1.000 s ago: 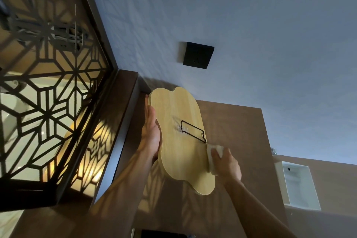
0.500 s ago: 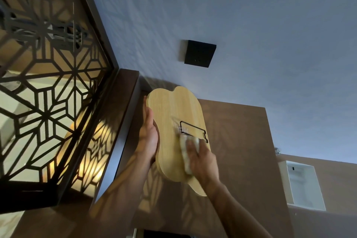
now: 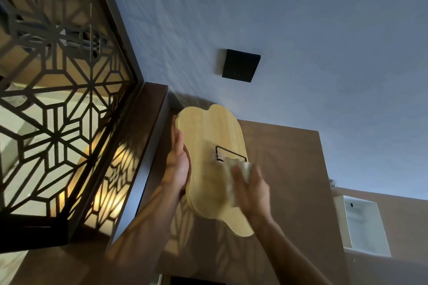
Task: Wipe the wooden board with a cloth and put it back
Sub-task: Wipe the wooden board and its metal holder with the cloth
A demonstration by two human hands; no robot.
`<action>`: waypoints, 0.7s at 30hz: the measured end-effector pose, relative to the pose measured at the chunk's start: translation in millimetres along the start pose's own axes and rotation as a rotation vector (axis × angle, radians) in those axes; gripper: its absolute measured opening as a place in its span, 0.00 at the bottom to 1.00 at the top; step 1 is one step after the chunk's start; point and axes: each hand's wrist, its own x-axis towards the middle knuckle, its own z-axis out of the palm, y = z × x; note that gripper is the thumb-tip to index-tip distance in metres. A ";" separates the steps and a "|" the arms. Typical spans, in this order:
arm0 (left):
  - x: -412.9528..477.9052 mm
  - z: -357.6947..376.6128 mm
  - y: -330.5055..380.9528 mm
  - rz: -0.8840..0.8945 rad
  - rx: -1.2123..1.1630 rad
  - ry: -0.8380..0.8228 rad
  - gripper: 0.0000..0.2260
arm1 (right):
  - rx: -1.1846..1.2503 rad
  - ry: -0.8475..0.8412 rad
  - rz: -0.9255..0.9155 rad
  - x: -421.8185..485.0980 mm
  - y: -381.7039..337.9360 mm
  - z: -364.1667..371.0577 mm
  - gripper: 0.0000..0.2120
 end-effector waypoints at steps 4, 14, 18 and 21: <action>4.1 -0.6 -4.9 -0.076 -0.027 0.023 0.23 | 0.001 -0.173 -0.181 -27.9 -29.5 30.0 0.23; 4.6 -2.9 -7.0 -0.138 -0.115 -0.019 0.31 | -0.292 0.005 0.130 40.0 71.0 -17.1 0.19; 4.7 -2.9 -9.8 -0.065 -0.091 0.022 0.27 | -0.193 0.082 0.189 63.1 40.9 -37.0 0.14; 3.9 -4.2 -6.8 0.034 -0.080 -0.062 0.32 | -0.043 0.056 0.001 78.3 -26.5 -36.7 0.14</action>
